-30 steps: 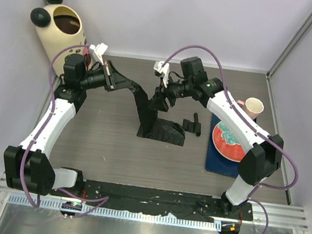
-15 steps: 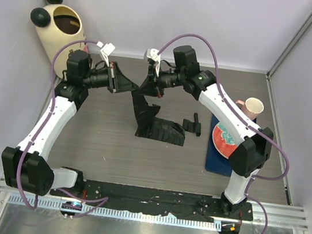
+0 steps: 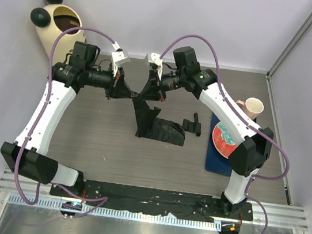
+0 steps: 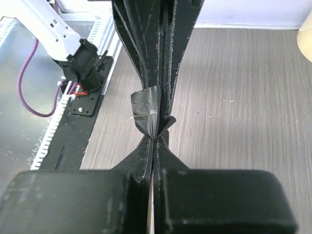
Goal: Put the trash bags into the trash bin
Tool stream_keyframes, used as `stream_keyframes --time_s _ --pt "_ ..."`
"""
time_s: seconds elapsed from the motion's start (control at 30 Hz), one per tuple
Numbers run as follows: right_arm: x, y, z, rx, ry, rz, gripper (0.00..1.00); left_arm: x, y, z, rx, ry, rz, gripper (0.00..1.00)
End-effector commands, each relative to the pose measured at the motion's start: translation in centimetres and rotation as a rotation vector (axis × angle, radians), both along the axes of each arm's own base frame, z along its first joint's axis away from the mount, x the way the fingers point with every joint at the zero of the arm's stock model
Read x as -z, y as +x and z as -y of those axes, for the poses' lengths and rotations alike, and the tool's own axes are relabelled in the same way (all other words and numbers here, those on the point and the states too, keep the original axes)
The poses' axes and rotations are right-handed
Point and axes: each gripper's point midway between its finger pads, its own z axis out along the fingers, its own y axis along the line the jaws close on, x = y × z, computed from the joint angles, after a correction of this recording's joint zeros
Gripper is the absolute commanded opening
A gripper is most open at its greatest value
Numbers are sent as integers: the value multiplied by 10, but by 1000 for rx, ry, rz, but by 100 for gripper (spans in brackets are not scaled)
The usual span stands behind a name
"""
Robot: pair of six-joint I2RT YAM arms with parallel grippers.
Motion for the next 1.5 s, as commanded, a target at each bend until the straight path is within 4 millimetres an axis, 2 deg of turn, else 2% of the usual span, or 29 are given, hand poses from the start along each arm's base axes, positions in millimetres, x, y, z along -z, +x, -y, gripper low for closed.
stream_keyframes --time_s 0.0,0.03,0.07,0.17,0.2,0.23,0.27,0.3,0.33,0.37,0.4,0.43,0.47,0.5,0.53,0.57,0.67,0.77,0.8,0.83,0.9,0.97,1.0,1.07,1.2,1.27,1.37,1.4,1.47 --pt "-8 -4 23 7 -18 -153 1 1 -8 -22 108 128 170 0" --pt "-8 -5 24 6 -18 -166 1 -2 -8 -22 130 133 185 0" --pt "-8 -5 25 6 -17 -176 1 5 -18 -26 156 153 148 1" --pt "-10 -3 29 13 -14 -214 1 9 -16 -34 174 187 135 14" --pt "-12 -1 30 16 -9 -213 1 6 -15 -35 167 169 130 23" --pt "-14 -2 29 10 -4 -215 1 5 -15 -36 115 123 61 27" --pt "-16 -3 29 14 -2 -233 1 -9 4 -45 41 60 120 31" --pt "-17 -2 28 12 8 -231 1 -23 4 -42 22 -41 103 41" --pt "-18 -2 28 6 14 -241 1 -11 10 -48 -36 -107 27 46" --pt "-19 -4 28 9 12 -276 1 -39 18 -47 -93 -201 69 56" --pt "-22 -3 26 1 31 -272 1 -42 17 -45 -95 -242 75 61" --pt "-24 -4 25 -2 36 -283 1 -21 13 -38 -90 -276 21 64" --pt "-26 -6 25 -11 41 -300 1 -40 18 -33 -102 -329 89 70" --pt "-28 -6 24 -17 50 -301 1 -45 13 -31 -107 -343 135 71" --pt "-30 -7 24 -21 56 -310 1 -38 14 -29 -110 -350 138 72" --pt "-34 -10 24 -44 69 -320 1 -40 10 -18 -72 -353 156 72" --pt "-41 -14 22 -50 89 -360 1 -35 7 -5 -21 -349 149 72" --pt "-53 -12 19 -43 131 -396 1 -30 1 9 22 -343 151 72" --pt "-58 -7 15 -48 180 -341 1 -28 0 13 26 -342 147 72" --pt "-64 -11 16 -42 176 -428 1 -25 -2 20 41 -341 134 73" --pt "-76 -12 14 -67 250 -391 1 -22 -2 28 45 -337 126 74" --pt "-84 -18 15 -75 253 -491 1 -17 -2 37 51 -334 106 76" --pt "-91 -19 16 -97 291 -447 1 -15 0 38 38 -331 102 76" --pt "-95 -21 17 -104 290 -507 1 -11 1 37 8 -325 96 76" --pt "-97 -21 17 -94 304 -506 1 -1 7 27 -83 -282 144 76" --pt "-98 -20 17 -81 307 -513 1 6 17 20 -167 -265 146 72" --pt "-94 -15 14 -39 299 -520 1 -5 21 18 -193 -291 189 64" --pt "-85 -9 13 -3 276 -521 1 -11 18 20 -177 -312 194 64" --pt "-83 -6 10 42 269 -476 1 -27 13 25 -131 -354 225 68"
